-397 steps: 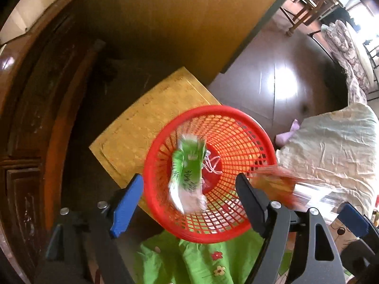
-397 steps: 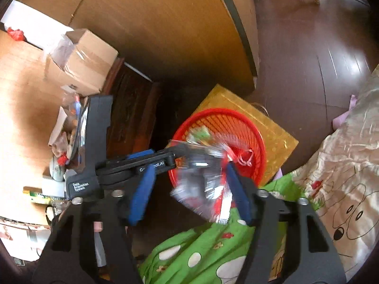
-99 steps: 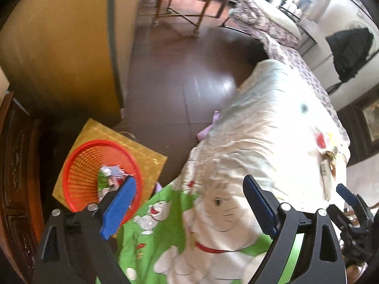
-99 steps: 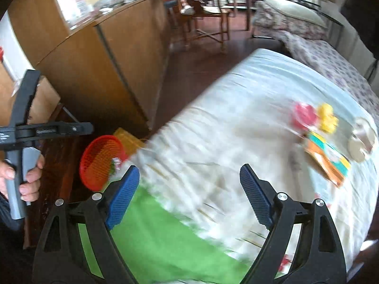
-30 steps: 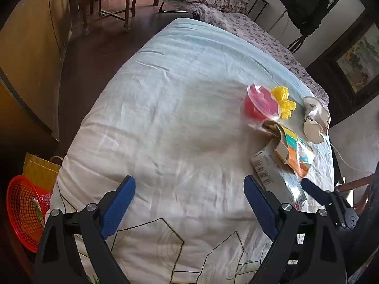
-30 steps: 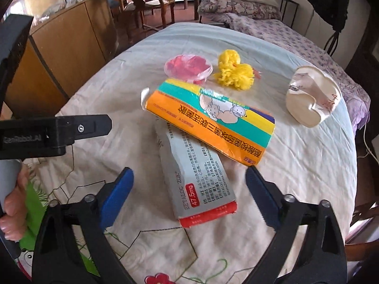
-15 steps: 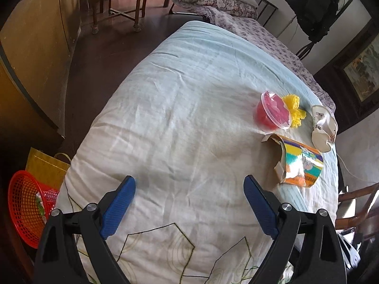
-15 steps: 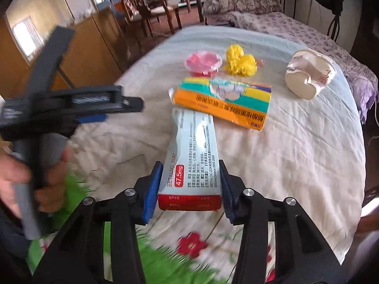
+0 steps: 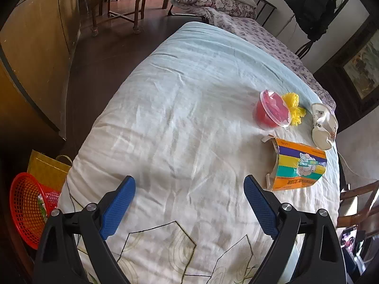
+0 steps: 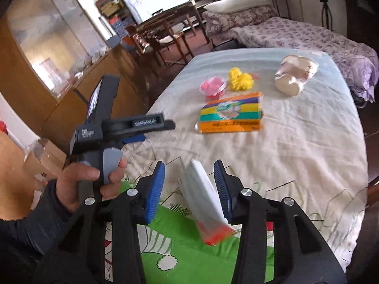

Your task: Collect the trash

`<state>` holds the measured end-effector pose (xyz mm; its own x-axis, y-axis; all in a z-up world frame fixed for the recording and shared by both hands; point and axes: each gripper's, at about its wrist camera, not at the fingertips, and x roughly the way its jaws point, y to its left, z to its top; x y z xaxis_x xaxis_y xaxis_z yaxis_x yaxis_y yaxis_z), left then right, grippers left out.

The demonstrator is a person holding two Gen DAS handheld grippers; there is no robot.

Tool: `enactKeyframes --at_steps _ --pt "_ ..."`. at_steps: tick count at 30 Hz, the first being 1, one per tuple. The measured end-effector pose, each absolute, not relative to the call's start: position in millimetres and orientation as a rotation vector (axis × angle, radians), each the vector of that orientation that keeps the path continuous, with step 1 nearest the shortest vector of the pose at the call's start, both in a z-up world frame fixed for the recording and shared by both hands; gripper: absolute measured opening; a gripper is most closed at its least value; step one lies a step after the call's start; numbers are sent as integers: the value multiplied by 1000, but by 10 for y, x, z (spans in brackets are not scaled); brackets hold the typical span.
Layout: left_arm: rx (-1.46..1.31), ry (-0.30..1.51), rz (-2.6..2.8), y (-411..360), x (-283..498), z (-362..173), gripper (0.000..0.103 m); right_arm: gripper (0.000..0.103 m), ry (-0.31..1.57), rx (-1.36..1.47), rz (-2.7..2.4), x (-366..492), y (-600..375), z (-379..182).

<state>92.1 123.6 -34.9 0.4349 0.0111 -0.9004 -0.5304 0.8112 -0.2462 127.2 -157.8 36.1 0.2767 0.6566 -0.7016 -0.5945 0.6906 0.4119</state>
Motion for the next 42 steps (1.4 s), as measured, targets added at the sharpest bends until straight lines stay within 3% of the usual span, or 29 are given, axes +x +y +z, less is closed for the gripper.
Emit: enactKeyframes --at_steps 6,13,22,24,26,31,36,38,42 --pt "-529 1085 348 1170 932 -349 91 43 940 -9 672 1360 -1715 413" --pt "-506 1088 331 1112 950 -345 91 40 1045 -40 525 1652 -1840 61" --pt "-457 1109 299 966 988 -362 92 43 1135 -31 599 1710 -1756 -166" --pt "-430 1108 299 926 1001 -352 92 56 1106 -66 657 1612 -1670 -103" --pt "-430 1101 304 926 1001 -344 92 78 1079 -130 708 1486 -1560 -59" --pt "-467 1100 321 1001 988 -361 92 78 1099 -320 777 1287 -1243 -149" --pt "-498 1097 331 1069 971 -370 92 76 1136 -427 786 1252 -1059 -260" --pt "-506 1097 331 1085 967 -373 92 57 1158 -469 785 1240 -992 -326" --pt "-501 1098 331 1084 967 -370 92 43 1146 -487 792 1218 -944 -308"
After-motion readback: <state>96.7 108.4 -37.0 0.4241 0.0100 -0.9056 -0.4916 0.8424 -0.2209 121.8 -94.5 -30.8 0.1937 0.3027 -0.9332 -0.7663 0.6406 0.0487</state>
